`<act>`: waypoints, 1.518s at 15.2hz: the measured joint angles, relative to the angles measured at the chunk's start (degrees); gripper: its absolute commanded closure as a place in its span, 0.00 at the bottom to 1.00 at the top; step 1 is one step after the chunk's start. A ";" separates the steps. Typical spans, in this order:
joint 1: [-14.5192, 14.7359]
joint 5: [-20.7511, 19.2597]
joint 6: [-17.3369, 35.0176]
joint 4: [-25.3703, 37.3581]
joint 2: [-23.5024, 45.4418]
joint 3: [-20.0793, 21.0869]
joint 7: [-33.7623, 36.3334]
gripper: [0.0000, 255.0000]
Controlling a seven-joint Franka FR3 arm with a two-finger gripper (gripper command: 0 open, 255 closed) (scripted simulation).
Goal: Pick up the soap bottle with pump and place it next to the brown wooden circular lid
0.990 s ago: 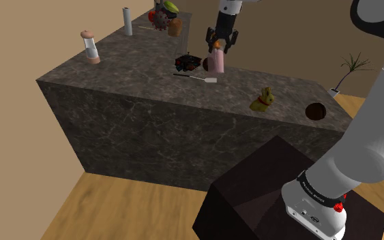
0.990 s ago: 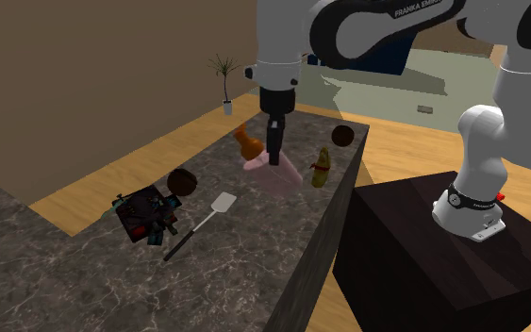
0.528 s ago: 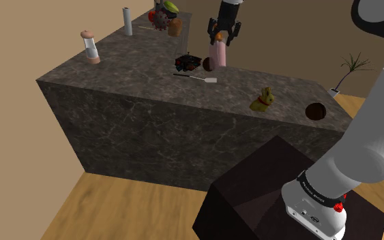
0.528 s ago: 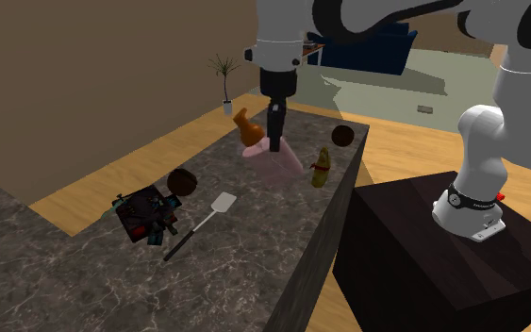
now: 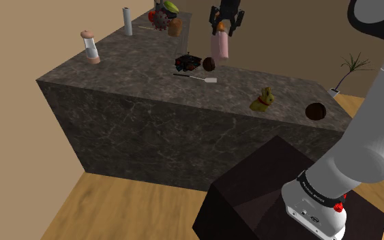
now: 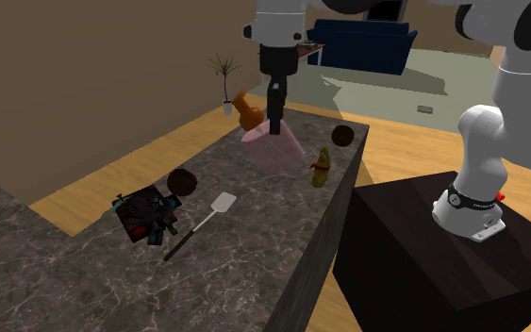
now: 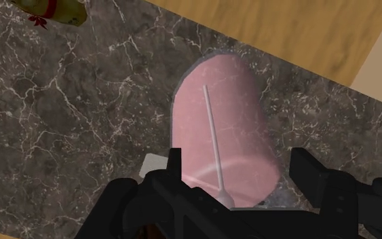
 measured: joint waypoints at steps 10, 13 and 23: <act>-1.35 0.05 -5.19 3.12 -2.01 -0.75 -1.90 1.00; -2.83 -0.20 -3.65 -3.40 -6.94 -1.82 -4.54 1.00; -8.32 -1.80 -1.16 -18.71 -19.68 -6.99 -15.24 1.00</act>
